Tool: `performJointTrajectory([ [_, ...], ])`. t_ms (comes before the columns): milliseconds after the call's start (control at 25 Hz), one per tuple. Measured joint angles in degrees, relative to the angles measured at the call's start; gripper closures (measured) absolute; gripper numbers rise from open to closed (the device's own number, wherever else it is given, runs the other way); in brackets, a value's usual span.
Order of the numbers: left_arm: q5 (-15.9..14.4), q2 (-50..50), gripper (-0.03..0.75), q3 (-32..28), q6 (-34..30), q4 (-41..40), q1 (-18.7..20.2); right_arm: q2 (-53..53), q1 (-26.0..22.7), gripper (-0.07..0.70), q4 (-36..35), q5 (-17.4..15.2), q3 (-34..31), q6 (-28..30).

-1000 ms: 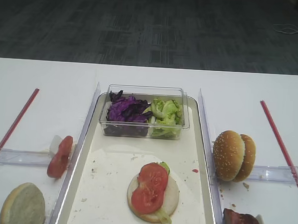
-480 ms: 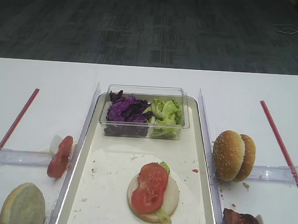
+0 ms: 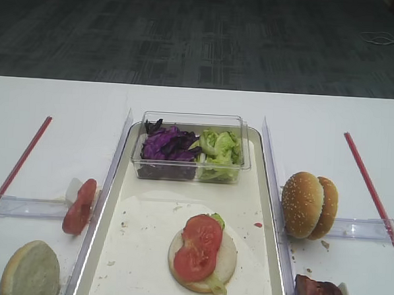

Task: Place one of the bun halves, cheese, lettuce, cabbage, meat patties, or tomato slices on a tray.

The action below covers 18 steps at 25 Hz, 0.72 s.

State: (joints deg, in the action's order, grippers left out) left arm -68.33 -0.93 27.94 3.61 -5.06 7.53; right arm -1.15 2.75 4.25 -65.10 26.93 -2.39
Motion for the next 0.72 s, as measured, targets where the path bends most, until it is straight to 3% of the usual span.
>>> performJointTrajectory([
  [720,0.00,0.00,0.492,0.00,0.00,0.00,0.00,0.00,0.00,0.625,0.00,0.00,0.00,0.00],
])
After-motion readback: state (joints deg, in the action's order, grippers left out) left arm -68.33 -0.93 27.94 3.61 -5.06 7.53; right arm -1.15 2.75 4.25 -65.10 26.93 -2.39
